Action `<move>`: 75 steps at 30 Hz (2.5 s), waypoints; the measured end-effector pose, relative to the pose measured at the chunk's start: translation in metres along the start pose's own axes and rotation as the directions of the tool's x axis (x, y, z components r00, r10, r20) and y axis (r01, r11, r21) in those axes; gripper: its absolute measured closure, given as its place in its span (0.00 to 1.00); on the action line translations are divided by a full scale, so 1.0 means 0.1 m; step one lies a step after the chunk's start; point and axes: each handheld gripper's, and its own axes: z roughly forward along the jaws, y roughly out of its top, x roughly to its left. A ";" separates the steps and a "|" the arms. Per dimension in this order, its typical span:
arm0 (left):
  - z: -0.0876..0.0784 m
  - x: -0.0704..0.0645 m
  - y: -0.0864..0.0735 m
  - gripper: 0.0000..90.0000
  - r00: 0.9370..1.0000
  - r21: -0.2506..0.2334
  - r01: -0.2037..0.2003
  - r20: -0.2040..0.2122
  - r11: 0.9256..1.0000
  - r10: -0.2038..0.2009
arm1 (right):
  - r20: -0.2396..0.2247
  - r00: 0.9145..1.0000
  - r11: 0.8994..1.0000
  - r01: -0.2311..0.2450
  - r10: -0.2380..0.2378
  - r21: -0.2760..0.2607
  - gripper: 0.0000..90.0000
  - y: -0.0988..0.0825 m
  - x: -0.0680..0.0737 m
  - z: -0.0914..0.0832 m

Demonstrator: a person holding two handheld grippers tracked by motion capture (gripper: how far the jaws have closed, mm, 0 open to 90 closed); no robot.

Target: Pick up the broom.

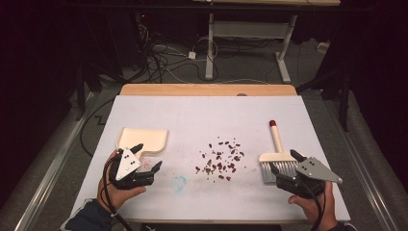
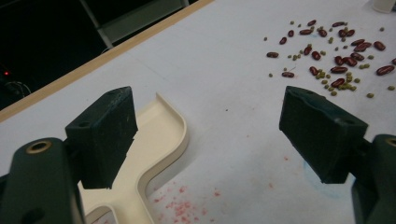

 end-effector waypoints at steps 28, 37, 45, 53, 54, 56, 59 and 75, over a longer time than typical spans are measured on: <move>0.19 -0.17 -0.04 0.25 0.991 0.106 -0.084 0.111 0.991 0.072 | 0.085 0.958 0.796 -0.274 0.273 0.539 0.34 0.26 -0.86 1.38; 0.12 -0.22 -0.08 0.25 0.990 0.130 -0.105 0.104 0.986 0.092 | 0.093 0.967 0.669 -0.231 0.236 0.706 0.45 0.26 -0.90 1.81; 0.13 -0.22 -0.10 0.25 0.989 0.147 -0.112 0.110 0.983 0.097 | 0.080 0.970 0.656 -0.216 0.231 0.723 0.71 0.33 -0.93 1.89; 0.14 -0.22 -0.09 0.25 0.988 0.139 -0.119 0.111 0.983 0.104 | 0.089 0.966 0.666 -0.234 0.244 0.709 0.74 0.32 -0.92 1.87; 0.14 -0.22 -0.09 0.25 0.989 0.136 -0.120 0.108 0.983 0.106 | 0.086 0.965 0.673 -0.235 0.248 0.701 0.76 0.31 -0.92 1.85; 0.14 -0.22 -0.09 0.25 0.989 0.132 -0.120 0.105 0.984 0.107 | 0.068 0.958 0.688 -0.249 0.280 0.682 0.77 0.29 -0.93 1.82; 0.13 -0.21 -0.08 0.25 0.990 0.125 -0.111 0.100 0.986 0.099 | 0.060 0.954 0.717 -0.262 0.294 0.646 0.77 0.26 -0.93 1.77; 0.17 -0.22 -0.08 0.26 0.992 0.140 -0.103 0.093 0.985 0.091 | -0.065 0.956 0.946 -0.271 0.286 0.178 0.78 0.30 -0.86 0.88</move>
